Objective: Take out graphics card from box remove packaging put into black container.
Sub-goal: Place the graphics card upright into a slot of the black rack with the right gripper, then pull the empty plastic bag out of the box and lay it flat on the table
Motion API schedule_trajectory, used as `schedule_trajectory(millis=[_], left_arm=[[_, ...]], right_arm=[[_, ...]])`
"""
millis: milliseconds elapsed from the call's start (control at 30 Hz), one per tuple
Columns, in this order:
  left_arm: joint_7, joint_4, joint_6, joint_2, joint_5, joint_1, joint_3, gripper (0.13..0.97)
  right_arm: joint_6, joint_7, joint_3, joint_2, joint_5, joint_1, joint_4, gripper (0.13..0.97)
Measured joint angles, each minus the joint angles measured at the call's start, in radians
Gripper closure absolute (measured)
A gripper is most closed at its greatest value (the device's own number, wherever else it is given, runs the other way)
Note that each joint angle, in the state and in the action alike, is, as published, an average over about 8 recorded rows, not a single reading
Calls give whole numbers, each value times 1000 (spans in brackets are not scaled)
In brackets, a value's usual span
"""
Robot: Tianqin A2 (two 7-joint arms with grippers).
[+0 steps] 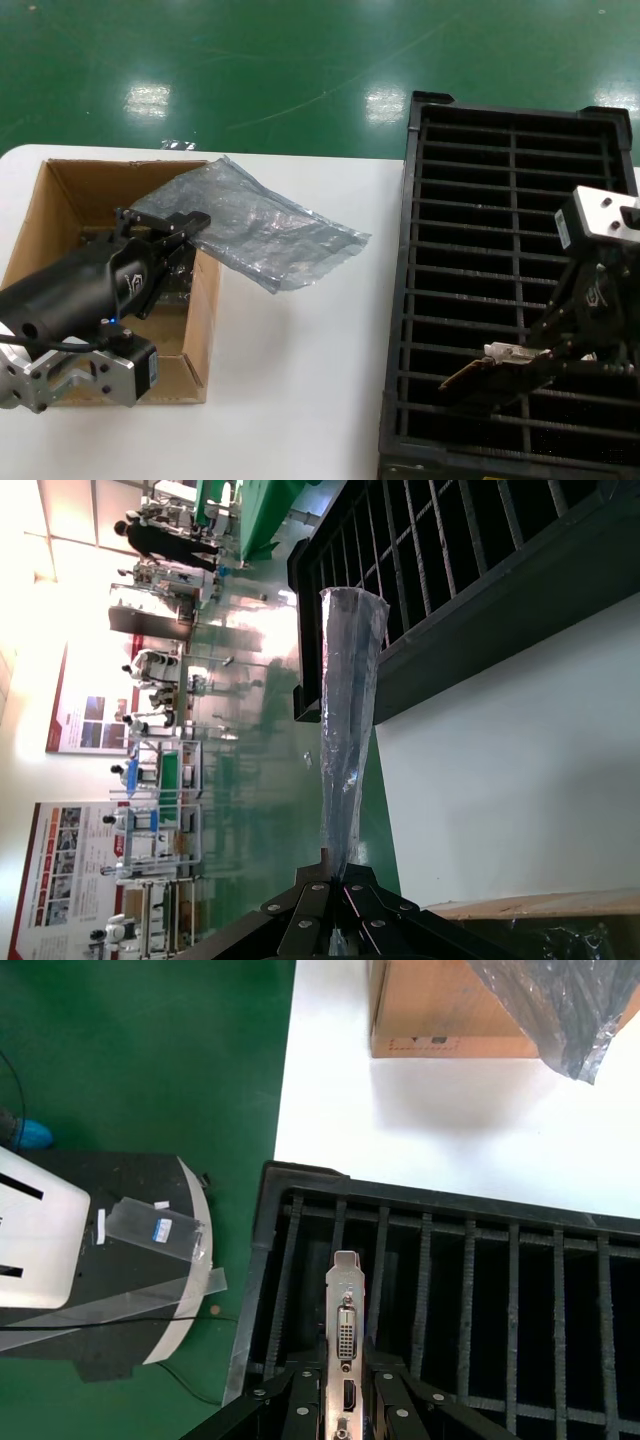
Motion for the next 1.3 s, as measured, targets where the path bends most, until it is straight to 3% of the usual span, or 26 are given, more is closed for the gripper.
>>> schedule_trajectory(millis=[833, 1300], left_arm=[[0, 0, 0, 0, 0, 0, 0, 958], [0, 0, 0, 0, 0, 0, 0, 958]], right_arm=[[0, 8, -12, -24, 4, -8, 1, 879], [3, 4, 42, -22, -4, -21, 23, 746]])
